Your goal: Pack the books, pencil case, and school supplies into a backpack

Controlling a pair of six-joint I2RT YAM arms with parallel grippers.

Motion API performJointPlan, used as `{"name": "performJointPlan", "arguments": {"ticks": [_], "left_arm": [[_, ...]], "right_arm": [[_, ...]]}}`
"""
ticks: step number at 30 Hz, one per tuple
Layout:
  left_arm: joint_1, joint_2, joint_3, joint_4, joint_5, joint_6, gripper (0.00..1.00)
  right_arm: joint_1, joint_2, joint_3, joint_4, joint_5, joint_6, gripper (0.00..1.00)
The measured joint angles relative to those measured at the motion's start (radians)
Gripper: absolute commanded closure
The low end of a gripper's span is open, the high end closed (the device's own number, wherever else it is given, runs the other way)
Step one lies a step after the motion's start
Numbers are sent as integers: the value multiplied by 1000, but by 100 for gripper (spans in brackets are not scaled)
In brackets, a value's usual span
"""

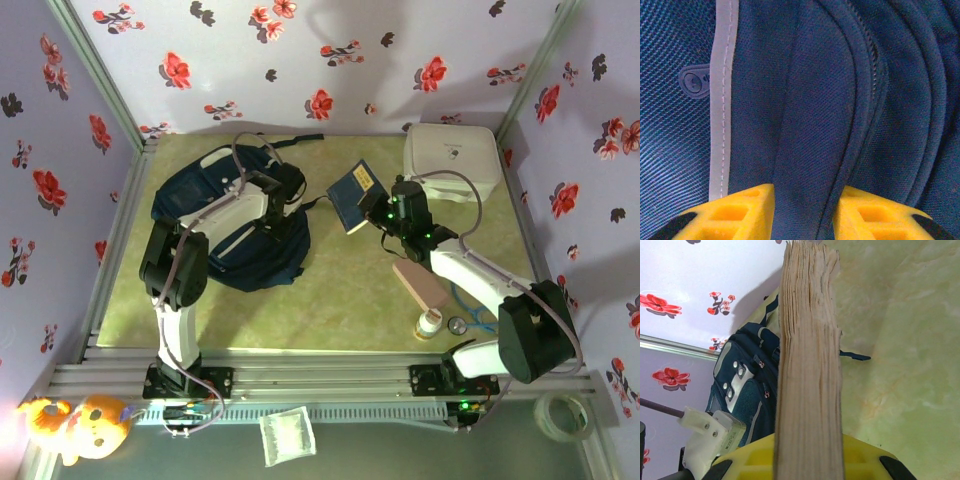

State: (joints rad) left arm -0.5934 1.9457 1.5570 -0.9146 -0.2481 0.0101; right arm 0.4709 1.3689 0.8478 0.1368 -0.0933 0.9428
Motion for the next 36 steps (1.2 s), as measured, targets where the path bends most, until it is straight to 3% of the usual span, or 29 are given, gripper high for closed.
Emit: {"name": "performJointPlan", "arguments": {"ticks": [7, 19, 36], "left_arm": [[-8, 1, 0, -3, -4, 0, 73], [-12, -14, 25, -26, -10, -10, 100], [2, -305, 42, 53, -82, -106, 100]], "right_arm": [[-1, 8, -2, 14, -4, 5, 92], [-8, 17, -15, 23, -15, 8, 90], [-15, 17, -32, 73, -80, 6, 91]]}}
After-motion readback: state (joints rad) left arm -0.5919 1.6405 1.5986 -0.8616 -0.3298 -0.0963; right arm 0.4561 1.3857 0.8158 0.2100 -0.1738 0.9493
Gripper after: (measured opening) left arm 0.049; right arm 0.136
